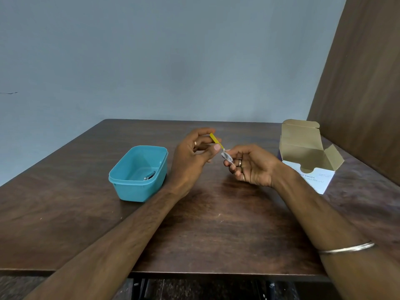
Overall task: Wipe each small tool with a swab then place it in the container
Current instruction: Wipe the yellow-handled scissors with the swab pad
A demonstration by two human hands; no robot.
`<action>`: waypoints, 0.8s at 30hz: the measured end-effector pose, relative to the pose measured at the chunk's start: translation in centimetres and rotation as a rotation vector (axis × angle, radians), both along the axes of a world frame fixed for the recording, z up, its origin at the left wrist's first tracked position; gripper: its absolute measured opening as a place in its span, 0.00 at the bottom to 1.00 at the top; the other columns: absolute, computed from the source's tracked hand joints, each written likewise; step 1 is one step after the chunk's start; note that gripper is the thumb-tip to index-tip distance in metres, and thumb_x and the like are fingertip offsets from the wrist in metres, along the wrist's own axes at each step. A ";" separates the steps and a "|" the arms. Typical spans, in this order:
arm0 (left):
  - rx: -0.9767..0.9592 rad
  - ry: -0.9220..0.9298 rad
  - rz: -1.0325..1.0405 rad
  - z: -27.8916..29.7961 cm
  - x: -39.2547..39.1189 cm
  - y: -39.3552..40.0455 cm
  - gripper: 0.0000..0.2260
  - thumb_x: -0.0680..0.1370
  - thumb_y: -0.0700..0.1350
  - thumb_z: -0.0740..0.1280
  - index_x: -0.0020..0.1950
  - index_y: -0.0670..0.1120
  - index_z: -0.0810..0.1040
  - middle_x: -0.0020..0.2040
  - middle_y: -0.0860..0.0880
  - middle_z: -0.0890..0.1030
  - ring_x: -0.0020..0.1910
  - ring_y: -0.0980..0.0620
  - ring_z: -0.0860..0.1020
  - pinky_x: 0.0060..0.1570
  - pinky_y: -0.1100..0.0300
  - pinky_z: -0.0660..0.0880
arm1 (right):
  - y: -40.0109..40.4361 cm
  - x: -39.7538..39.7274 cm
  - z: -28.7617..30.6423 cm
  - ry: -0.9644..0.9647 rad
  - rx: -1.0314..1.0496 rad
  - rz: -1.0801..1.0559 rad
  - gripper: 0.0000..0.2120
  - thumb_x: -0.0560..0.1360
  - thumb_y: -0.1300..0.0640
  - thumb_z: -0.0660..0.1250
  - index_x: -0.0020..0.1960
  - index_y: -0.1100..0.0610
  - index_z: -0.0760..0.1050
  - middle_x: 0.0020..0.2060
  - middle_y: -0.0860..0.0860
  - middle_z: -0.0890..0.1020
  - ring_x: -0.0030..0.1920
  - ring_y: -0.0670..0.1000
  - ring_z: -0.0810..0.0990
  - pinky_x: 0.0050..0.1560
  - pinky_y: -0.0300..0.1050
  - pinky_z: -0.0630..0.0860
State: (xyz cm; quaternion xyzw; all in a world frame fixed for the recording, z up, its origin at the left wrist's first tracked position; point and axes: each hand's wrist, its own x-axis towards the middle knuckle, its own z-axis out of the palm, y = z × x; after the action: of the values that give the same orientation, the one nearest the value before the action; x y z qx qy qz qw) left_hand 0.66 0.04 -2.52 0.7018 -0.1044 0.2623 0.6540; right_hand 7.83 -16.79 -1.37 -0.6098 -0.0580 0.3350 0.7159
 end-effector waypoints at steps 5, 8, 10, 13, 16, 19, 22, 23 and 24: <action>-0.028 -0.010 0.006 0.1 -0.1 0.0 0.14 0.74 0.40 0.73 0.59 0.47 0.79 0.49 0.45 0.83 0.49 0.49 0.83 0.42 0.53 0.82 | 0.0 0.0 -0.1 -0.015 -0.083 0.033 0.08 0.77 0.59 0.66 0.43 0.61 0.80 0.36 0.55 0.82 0.30 0.48 0.80 0.28 0.40 0.79; -0.052 -0.029 0.012 0.2 0.0 0.0 0.13 0.74 0.39 0.73 0.58 0.47 0.79 0.48 0.43 0.82 0.48 0.45 0.83 0.40 0.53 0.82 | -0.2 0.0 0.1 -0.035 -0.131 0.045 0.07 0.77 0.59 0.66 0.43 0.60 0.80 0.38 0.55 0.83 0.32 0.49 0.82 0.30 0.42 0.81; -0.066 -0.038 0.029 0.3 0.1 0.1 0.12 0.74 0.39 0.73 0.57 0.47 0.79 0.47 0.44 0.82 0.46 0.46 0.83 0.39 0.54 0.81 | -0.3 0.0 0.1 -0.064 -0.159 0.041 0.06 0.77 0.58 0.67 0.44 0.59 0.80 0.38 0.54 0.83 0.33 0.49 0.82 0.31 0.42 0.81; -0.108 -0.042 0.048 0.4 0.1 0.0 0.12 0.74 0.38 0.73 0.56 0.44 0.78 0.44 0.46 0.83 0.40 0.49 0.84 0.36 0.56 0.81 | -0.2 0.2 0.0 -0.136 -0.149 -0.059 0.05 0.77 0.57 0.68 0.47 0.58 0.79 0.38 0.53 0.82 0.32 0.48 0.83 0.32 0.42 0.81; -0.152 -0.039 0.065 0.4 0.2 0.1 0.11 0.74 0.39 0.74 0.54 0.42 0.78 0.43 0.45 0.84 0.38 0.47 0.84 0.35 0.55 0.79 | -0.2 0.4 0.1 -0.314 -0.090 -0.212 0.04 0.77 0.55 0.68 0.48 0.55 0.79 0.40 0.53 0.83 0.34 0.48 0.81 0.32 0.42 0.78; -0.196 -0.024 0.067 0.4 0.3 0.1 0.07 0.74 0.38 0.73 0.50 0.42 0.79 0.40 0.44 0.84 0.35 0.45 0.83 0.33 0.57 0.77 | -0.2 0.2 0.6 -0.476 0.034 -0.269 0.05 0.77 0.54 0.70 0.49 0.56 0.81 0.42 0.53 0.83 0.36 0.49 0.80 0.33 0.44 0.77; -0.170 0.002 0.050 0.3 0.3 0.2 0.06 0.75 0.38 0.72 0.50 0.41 0.80 0.38 0.47 0.85 0.34 0.46 0.83 0.33 0.59 0.77 | 0.2 -0.4 0.9 -0.549 0.104 -0.252 0.08 0.77 0.55 0.70 0.52 0.59 0.82 0.42 0.54 0.84 0.37 0.49 0.80 0.32 0.44 0.77; -0.155 0.007 0.048 0.3 0.3 0.2 0.06 0.75 0.38 0.72 0.50 0.40 0.80 0.38 0.47 0.85 0.34 0.46 0.84 0.33 0.59 0.77 | 0.3 -0.5 1.0 -0.561 0.109 -0.244 0.09 0.77 0.56 0.70 0.53 0.60 0.82 0.42 0.54 0.83 0.37 0.49 0.80 0.32 0.44 0.77; -0.145 0.009 0.051 0.4 0.3 0.2 0.05 0.75 0.38 0.72 0.50 0.41 0.80 0.38 0.47 0.85 0.34 0.46 0.84 0.33 0.60 0.77 | 0.4 -0.6 0.9 -0.570 0.109 -0.239 0.09 0.77 0.56 0.70 0.53 0.60 0.82 0.42 0.54 0.83 0.37 0.49 0.80 0.32 0.44 0.77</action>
State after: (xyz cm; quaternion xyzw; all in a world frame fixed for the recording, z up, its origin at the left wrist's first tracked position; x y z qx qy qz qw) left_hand 0.94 0.22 -2.15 0.6563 -0.0640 0.2825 0.6967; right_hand 7.25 -16.41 -0.42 -0.6424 -0.2021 0.0606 0.7367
